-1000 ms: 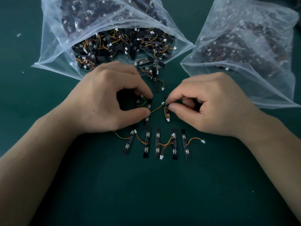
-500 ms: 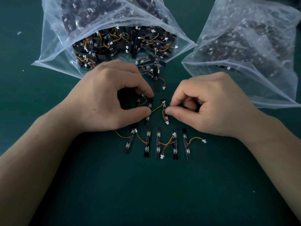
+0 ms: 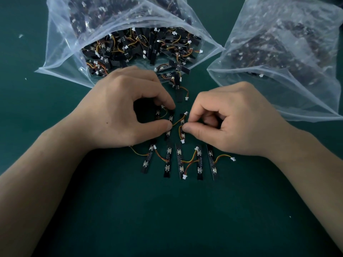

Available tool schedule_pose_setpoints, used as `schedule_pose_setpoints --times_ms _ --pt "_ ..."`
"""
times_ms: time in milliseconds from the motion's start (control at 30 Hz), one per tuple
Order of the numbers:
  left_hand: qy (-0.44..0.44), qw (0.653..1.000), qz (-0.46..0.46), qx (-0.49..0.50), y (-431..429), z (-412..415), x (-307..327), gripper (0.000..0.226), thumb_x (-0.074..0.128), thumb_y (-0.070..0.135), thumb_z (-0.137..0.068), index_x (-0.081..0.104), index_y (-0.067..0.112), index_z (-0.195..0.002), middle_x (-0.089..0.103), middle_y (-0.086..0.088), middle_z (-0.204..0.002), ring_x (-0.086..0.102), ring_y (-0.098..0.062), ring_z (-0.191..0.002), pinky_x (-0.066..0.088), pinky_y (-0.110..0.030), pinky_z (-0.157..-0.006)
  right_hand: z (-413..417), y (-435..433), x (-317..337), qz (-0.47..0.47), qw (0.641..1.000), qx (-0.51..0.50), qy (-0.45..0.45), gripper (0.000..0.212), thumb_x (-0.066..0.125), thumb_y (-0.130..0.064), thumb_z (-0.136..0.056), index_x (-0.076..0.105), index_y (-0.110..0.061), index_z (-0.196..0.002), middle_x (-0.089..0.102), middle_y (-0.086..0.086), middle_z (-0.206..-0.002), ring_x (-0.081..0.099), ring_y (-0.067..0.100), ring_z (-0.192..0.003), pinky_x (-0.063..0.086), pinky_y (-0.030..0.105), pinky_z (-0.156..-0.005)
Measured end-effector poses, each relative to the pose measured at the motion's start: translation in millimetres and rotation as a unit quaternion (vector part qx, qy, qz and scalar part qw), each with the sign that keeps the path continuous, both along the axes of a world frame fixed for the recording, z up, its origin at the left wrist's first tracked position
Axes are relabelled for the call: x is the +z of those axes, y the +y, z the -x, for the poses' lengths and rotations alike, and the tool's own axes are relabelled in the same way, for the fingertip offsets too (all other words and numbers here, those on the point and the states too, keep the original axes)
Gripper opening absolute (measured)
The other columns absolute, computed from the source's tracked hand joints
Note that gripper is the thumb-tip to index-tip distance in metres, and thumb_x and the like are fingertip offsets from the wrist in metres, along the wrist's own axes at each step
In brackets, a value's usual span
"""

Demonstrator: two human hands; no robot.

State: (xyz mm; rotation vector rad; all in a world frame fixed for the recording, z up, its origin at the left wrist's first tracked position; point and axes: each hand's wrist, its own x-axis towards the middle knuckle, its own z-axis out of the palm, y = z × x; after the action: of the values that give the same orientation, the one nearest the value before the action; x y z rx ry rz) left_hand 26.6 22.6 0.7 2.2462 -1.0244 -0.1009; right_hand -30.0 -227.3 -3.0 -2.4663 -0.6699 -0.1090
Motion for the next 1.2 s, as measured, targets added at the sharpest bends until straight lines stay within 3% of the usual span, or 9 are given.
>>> schedule_pose_setpoints --times_ms 300,467,600,800,1200 --pt "-0.001 1.0 -0.002 0.003 -1 1 1 0.028 0.077 0.048 -0.081 0.08 0.029 -0.102 0.068 0.006 -0.097 0.063 -0.019 -0.096 0.05 -0.045 -0.092 0 1 0 -0.006 1.0 -0.017 -0.005 0.019 0.078 -0.038 -0.09 0.07 -0.023 -0.08 0.049 -0.012 -0.059 0.048 0.007 -0.056 0.043 0.033 -0.054" --pt "-0.001 1.0 0.0 0.003 -2 1 0 0.028 0.076 0.049 -0.081 0.079 0.03 -0.102 0.068 0.006 -0.097 0.063 -0.019 -0.096 0.05 -0.045 -0.091 1 4 5 -0.043 0.999 0.012 -0.011 0.019 0.076 -0.035 -0.093 0.069 -0.02 -0.083 0.055 -0.009 -0.072 0.054 0.013 -0.07 0.046 0.04 -0.062" --pt "-0.003 1.0 -0.001 0.004 -1 1 0 0.028 0.078 0.047 -0.082 0.08 0.028 -0.102 0.069 0.007 -0.098 0.063 -0.019 -0.096 0.05 -0.045 -0.092 2 13 11 -0.03 0.999 -0.016 0.016 0.043 0.075 -0.057 -0.085 0.046 -0.026 -0.076 0.046 -0.014 -0.07 0.048 0.016 -0.068 0.042 0.039 -0.06" --pt "-0.005 1.0 -0.002 -0.001 -1 -1 0 0.031 0.075 0.051 -0.082 0.079 0.029 -0.102 0.068 0.007 -0.098 0.063 -0.018 -0.096 0.05 -0.045 -0.091 2 18 13 0.034 0.999 -0.016 0.028 0.059 0.071 -0.078 -0.073 0.042 -0.027 -0.073 0.045 -0.01 -0.067 0.044 0.016 -0.066 0.034 0.032 -0.057" --pt "-0.001 1.0 -0.002 0.001 -1 1 0 0.027 0.078 0.046 -0.081 0.079 0.028 -0.101 0.068 0.007 -0.097 0.063 -0.018 -0.095 0.05 -0.045 -0.092 1 11 12 0.033 0.999 0.009 0.039 0.043 0.075 -0.068 -0.076 0.05 -0.033 -0.078 0.05 -0.013 -0.075 0.051 0.012 -0.077 0.044 0.036 -0.069"
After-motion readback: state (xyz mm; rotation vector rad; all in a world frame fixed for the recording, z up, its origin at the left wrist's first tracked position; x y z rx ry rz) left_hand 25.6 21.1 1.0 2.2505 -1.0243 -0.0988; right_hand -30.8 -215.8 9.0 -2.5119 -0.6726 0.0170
